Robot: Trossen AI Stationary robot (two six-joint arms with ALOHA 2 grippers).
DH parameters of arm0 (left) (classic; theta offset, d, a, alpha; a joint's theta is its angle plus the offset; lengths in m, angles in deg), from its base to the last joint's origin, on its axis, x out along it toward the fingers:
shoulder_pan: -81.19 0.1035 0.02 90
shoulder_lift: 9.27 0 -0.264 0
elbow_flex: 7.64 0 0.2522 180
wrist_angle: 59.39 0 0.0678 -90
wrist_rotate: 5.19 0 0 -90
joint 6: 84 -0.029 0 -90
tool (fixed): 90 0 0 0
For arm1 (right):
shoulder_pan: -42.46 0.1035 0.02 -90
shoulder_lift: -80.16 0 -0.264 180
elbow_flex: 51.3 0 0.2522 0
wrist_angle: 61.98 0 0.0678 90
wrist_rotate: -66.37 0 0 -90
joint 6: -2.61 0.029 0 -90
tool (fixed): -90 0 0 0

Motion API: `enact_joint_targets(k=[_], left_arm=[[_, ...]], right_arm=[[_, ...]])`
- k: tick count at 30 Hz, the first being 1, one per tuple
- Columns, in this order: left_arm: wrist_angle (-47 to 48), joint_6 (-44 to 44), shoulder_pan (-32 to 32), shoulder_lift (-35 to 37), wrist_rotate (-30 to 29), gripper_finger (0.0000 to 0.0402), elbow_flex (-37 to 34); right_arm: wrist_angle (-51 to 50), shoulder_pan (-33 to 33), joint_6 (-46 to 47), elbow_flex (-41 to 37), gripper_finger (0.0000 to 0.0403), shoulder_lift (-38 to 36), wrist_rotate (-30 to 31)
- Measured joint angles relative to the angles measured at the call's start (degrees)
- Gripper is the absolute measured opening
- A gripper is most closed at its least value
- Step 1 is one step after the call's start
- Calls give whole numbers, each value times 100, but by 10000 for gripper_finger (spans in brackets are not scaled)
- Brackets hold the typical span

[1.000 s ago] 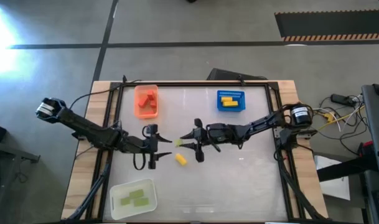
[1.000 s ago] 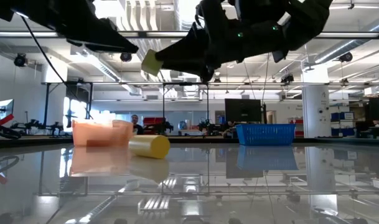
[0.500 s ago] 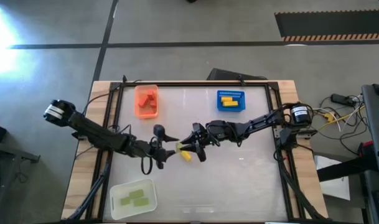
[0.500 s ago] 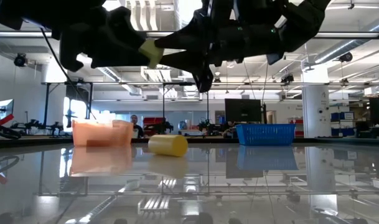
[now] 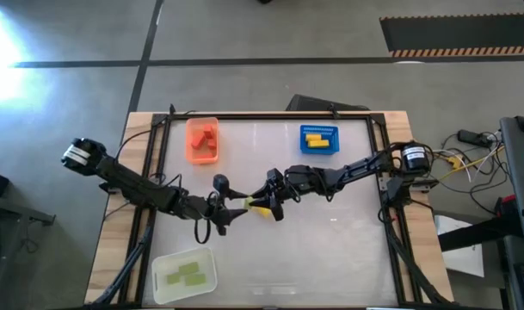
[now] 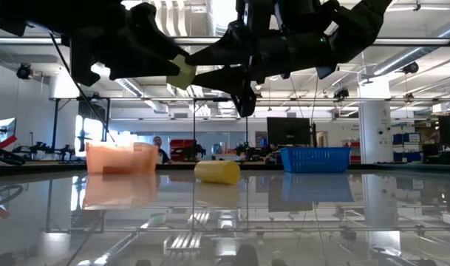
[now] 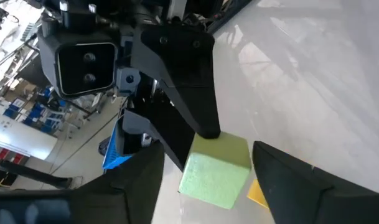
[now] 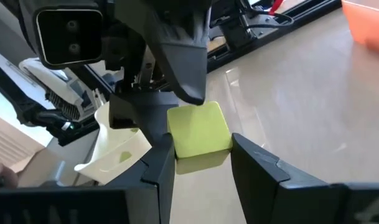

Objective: Sort & place blocks by color
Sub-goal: Put the green wooden block into the white bin

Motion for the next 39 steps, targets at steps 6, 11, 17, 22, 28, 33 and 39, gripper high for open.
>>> enact_joint_targets(k=[6, 11, 17, 22, 28, 33, 39], left_arm=[[16, -9, -2, -4, 13, 150, 0], [57, -30, 11, -4, 14, 116, -9], [39, 24, 11, -4, -5, 116, -9], [72, 429, 3, -4, 0, 116, -11], [278, 984, -14, -2, 2, 116, -13], [914, 2108, -139, 111, 50, 116, -14], [2476, 3821, -312, 387, 648, 116, 388]], right_arm=[[13, 0, -29, 3, 118, 0, 24], [-37, -2, -24, 39, 118, 2, 24], [-44, -2, -23, 75, 151, 7, 48], [26, -24, -28, 107, 208, 0, 194], [-112, -145, -26, 107, 264, -24, 166], [-1071, -339, -139, 105, 289, -337, 186], [-2112, -413, -538, 98, 291, -726, 1019]])
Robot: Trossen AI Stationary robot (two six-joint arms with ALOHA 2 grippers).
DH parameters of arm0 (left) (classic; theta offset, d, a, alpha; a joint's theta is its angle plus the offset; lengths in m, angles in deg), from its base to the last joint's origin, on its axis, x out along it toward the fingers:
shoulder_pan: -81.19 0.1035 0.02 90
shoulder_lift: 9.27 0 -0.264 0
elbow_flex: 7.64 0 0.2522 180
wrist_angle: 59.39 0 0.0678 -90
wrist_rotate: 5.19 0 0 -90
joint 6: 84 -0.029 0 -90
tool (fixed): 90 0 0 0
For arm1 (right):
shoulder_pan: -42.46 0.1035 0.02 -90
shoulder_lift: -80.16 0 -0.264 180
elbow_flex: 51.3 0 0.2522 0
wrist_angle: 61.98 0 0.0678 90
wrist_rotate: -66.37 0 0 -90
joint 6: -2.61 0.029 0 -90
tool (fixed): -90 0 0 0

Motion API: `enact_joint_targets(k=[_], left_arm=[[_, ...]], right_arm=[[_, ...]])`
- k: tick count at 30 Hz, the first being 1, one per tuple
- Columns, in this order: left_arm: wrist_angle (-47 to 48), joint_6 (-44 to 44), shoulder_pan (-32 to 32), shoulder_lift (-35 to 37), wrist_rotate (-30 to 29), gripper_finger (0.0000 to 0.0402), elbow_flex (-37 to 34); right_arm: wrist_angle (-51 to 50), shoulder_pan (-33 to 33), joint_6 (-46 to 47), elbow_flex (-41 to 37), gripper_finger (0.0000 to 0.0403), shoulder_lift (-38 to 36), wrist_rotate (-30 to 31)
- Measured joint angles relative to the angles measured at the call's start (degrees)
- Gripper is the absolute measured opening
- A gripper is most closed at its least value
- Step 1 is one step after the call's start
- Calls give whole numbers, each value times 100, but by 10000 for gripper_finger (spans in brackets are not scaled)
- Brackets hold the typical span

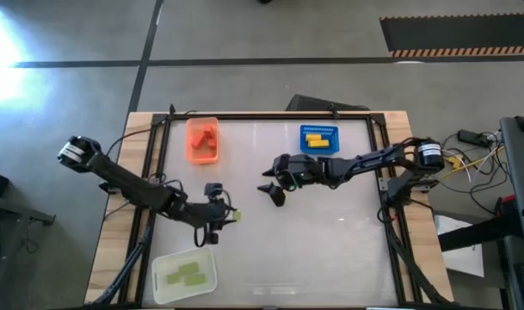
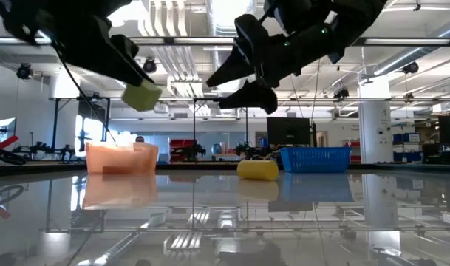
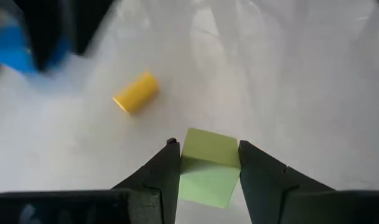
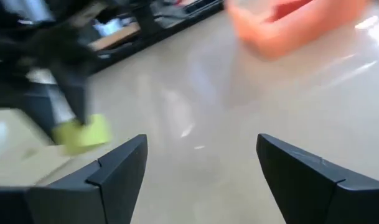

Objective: Sort & place blocks by color
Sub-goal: Put the green wooden block into the white bin

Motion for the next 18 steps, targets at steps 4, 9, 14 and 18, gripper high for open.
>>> enact_joint_targets(k=[4, 9, 14, 18], left_arm=[[1966, 1635, -59, 7, 1014, 116, 814], [3814, 3681, -372, -211, 2343, 116, 1785], [4101, 4657, -952, -476, 3104, 116, 2339], [4065, 5116, -1335, -684, 3214, 116, 2651]], right_arm=[[-370, 0, -242, 0, 282, -233, 635], [-459, 1, -473, -1, 271, -364, 721], [-476, 2, -514, -2, 261, -364, 723], [-474, 0, -545, -2, 258, -364, 724]])
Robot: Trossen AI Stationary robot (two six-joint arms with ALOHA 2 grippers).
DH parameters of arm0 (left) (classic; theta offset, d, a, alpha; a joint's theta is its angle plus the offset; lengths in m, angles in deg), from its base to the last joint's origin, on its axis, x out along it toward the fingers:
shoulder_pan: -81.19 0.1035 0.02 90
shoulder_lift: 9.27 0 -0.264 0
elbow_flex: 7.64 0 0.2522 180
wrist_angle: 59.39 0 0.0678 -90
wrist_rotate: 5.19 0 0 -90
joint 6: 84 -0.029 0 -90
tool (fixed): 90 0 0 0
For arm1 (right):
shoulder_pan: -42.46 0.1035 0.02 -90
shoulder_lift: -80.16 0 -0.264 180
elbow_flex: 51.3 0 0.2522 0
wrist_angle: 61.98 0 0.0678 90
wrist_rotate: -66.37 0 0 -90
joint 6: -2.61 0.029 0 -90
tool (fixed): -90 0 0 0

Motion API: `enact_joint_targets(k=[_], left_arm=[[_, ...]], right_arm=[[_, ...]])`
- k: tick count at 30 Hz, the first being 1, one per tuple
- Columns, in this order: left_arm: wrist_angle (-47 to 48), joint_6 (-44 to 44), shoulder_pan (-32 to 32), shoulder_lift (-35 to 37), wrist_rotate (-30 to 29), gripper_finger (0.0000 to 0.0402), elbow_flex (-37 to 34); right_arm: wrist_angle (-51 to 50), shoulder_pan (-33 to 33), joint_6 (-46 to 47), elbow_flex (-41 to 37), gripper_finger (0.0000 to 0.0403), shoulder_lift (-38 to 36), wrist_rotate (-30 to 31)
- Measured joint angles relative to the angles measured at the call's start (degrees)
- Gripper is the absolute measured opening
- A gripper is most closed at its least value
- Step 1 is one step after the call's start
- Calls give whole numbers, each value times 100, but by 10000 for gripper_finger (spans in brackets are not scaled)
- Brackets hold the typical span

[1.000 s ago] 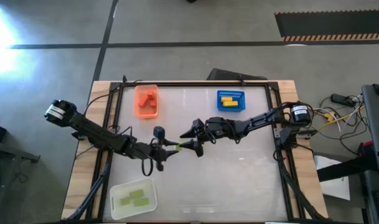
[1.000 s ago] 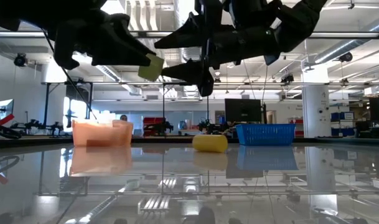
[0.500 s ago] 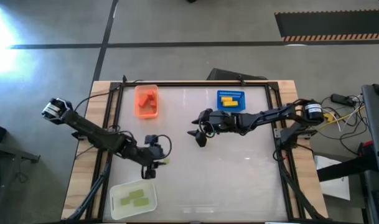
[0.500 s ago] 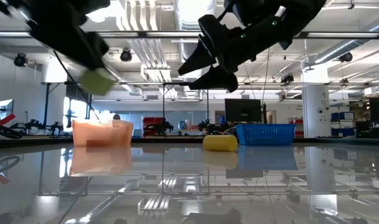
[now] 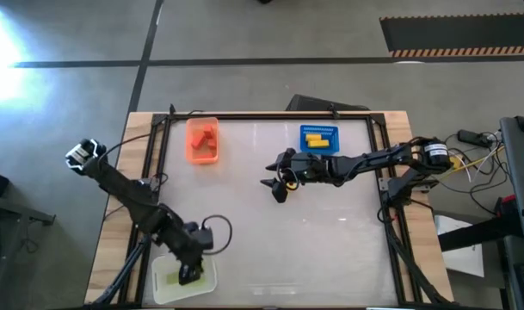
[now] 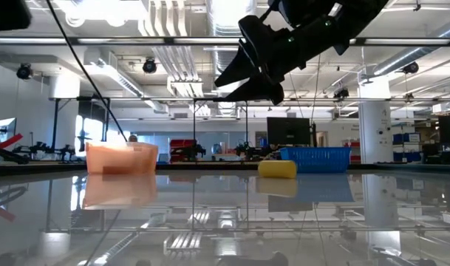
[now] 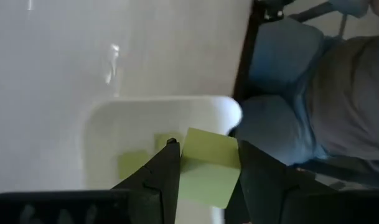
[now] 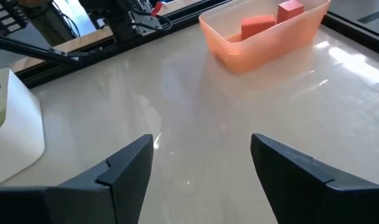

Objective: Sort & place blocks by color
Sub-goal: Put the green wooden block into the white bin, then put the yellow wooden block into the blue basket

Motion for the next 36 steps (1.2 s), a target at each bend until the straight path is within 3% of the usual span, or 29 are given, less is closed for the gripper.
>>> enact_joint_targets(k=[6, 13, 20, 23, 32, 36], left_arm=[[0, 541, -244, -447, 43, 120, -28], [-41, 129, -236, -656, -27, 198, -32], [-26, -425, -236, -534, -100, 207, -20], [-50, -1118, -241, -362, -591, 208, -19], [-401, -3761, -185, 225, -3368, 205, -452], [-1709, -4748, -29, 673, -3587, 184, -1221]], right_arm=[[9, 2, -15, 0, 263, 0, 3], [1, 14, 103, 0, 265, 0, -44], [-351, 161, 267, -2, 258, -35, -119], [-565, 212, 292, -2, 253, -78, -115], [-1187, 306, 500, -4, 234, -83, -97], [-1472, 306, 721, -4, 233, -83, -61]])
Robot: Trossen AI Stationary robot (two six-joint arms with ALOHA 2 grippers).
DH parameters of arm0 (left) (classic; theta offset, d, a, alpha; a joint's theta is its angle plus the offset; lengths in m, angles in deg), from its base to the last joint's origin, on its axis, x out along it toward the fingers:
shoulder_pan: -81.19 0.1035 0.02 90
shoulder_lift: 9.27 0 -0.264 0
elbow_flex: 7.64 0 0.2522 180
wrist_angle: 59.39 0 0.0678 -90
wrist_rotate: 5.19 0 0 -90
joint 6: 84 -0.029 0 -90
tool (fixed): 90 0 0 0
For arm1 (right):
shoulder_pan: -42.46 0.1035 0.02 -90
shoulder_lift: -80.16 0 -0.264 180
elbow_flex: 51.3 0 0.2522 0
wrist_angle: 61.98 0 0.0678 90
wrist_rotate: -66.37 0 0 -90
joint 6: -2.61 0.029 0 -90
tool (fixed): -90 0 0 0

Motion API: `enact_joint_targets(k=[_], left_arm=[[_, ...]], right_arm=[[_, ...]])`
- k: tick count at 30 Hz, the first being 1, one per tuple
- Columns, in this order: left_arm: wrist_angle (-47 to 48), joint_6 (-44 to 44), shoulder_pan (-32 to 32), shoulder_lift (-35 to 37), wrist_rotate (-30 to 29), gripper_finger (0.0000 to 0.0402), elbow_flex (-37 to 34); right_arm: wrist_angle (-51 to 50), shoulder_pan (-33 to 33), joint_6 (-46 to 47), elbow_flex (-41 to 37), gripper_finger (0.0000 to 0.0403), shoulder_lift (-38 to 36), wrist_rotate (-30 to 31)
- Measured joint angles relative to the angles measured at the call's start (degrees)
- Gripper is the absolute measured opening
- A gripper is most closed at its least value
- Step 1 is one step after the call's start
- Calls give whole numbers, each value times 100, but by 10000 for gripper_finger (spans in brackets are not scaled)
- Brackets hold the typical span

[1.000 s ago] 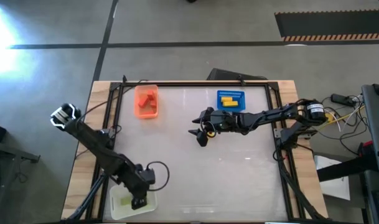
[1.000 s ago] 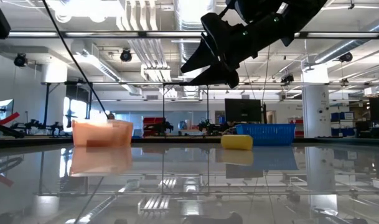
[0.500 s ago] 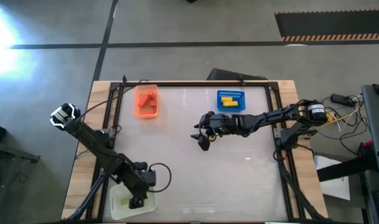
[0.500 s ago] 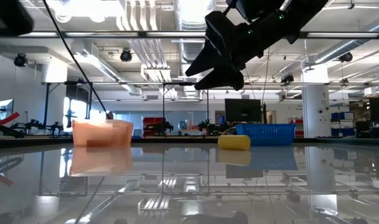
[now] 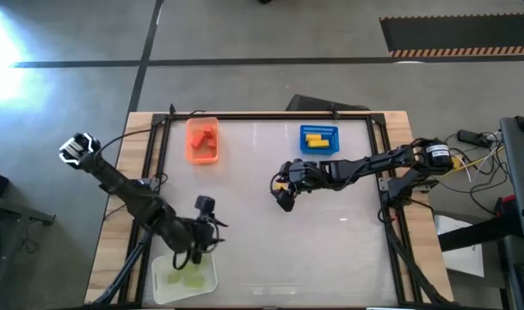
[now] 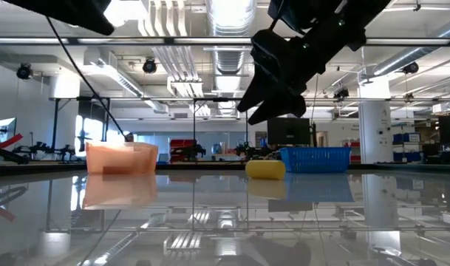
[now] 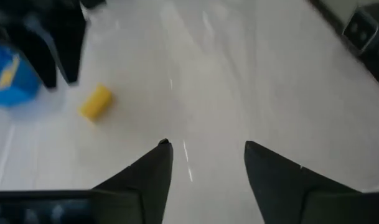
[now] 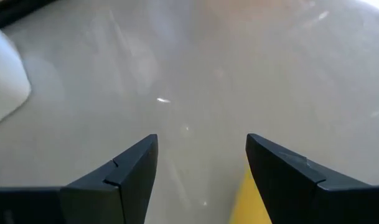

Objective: Sort & place blocks by color
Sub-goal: Put the yellow wooden block into the blue basket

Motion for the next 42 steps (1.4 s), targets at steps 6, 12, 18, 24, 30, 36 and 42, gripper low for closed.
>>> enact_joint_targets(k=[6, 12, 18, 24, 30, 36, 42], left_arm=[[-2238, -1114, 471, 879, 9, 136, -1448], [-3393, -1345, 1029, 1737, 4, 92, -2378], [-3460, -1507, 1488, 2402, -49, 62, -2643], [-3465, -1888, 1620, 2880, -394, 54, -2658], [-3458, -2228, 1620, 3120, -426, 53, -2660], [-3443, -2233, 1620, 3142, -426, 53, -2671], [-3439, -2251, 1620, 3028, -426, 53, -2671]], right_arm=[[-66, -2, 163, -3, 233, 0, 522], [-494, -2, 472, 251, 232, 66, 1061], [-1787, -2, 730, 949, 228, 562, 1199], [-3099, 15, 1135, 1615, 228, 1163, 1199], [-3312, 53, 1064, 1894, 244, 1581, 1194], [-3389, 46, 1058, 1978, 251, 1888, 1163], [-3464, 48, 1055, 1976, 227, 2062, 1140]])
